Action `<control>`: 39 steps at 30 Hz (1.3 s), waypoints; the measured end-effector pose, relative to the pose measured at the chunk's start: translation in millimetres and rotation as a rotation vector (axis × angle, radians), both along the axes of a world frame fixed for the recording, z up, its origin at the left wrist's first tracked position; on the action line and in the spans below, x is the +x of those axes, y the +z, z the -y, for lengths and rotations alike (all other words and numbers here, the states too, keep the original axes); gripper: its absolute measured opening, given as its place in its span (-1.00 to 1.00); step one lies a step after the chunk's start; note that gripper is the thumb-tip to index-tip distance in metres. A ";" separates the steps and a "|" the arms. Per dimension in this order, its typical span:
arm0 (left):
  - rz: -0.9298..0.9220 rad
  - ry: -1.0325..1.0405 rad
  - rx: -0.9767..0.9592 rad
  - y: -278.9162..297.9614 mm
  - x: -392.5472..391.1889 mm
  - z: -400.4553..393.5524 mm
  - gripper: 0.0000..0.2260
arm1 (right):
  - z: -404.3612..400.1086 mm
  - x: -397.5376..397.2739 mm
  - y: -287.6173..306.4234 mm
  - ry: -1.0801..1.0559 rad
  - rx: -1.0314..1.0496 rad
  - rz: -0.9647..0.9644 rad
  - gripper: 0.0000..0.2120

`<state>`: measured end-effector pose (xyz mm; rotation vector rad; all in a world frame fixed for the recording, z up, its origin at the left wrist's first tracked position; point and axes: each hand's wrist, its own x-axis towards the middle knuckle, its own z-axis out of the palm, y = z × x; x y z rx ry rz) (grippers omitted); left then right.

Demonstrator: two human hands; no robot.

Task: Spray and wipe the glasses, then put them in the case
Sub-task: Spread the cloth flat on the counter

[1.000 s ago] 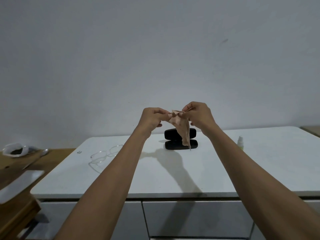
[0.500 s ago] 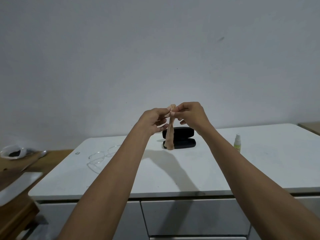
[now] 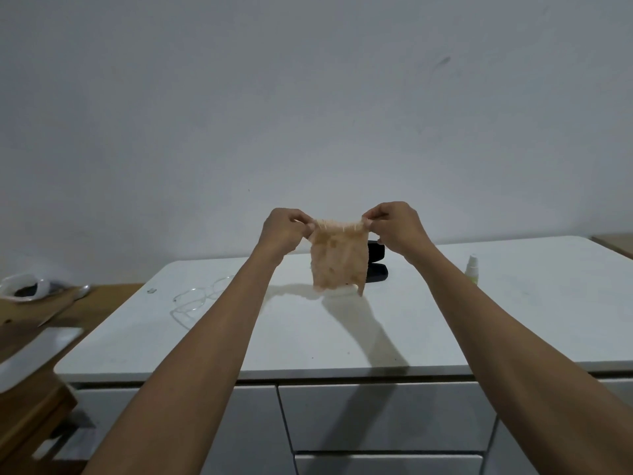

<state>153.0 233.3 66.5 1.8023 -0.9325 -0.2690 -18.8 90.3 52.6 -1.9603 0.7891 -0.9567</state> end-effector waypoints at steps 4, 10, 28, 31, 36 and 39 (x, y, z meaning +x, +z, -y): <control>0.111 0.009 -0.014 -11.0 9.1 -3.9 -0.97 | 2.5 -0.3 -6.1 -0.027 -0.004 -0.017 -0.84; 0.077 0.045 -0.077 -21.5 12.6 2.3 -0.97 | 10.2 4.7 -10.8 -0.076 0.027 0.011 -0.88; -0.140 -0.591 0.918 -57.9 -4.9 -42.5 -0.69 | -11.8 -33.9 -40.3 0.472 0.302 -0.914 -0.76; -0.132 -0.507 0.835 -61.5 -1.8 -36.9 -0.67 | -9.1 -25.8 -49.5 0.271 0.277 -0.720 -0.80; -0.020 -0.144 0.393 -86.0 6.2 -6.6 -0.82 | 1.8 -3.2 -75.5 -0.039 0.173 -0.537 -0.79; 0.097 0.006 0.309 -105.6 7.8 13.6 -0.89 | 3.7 7.2 -93.4 -0.103 0.090 -0.556 -0.80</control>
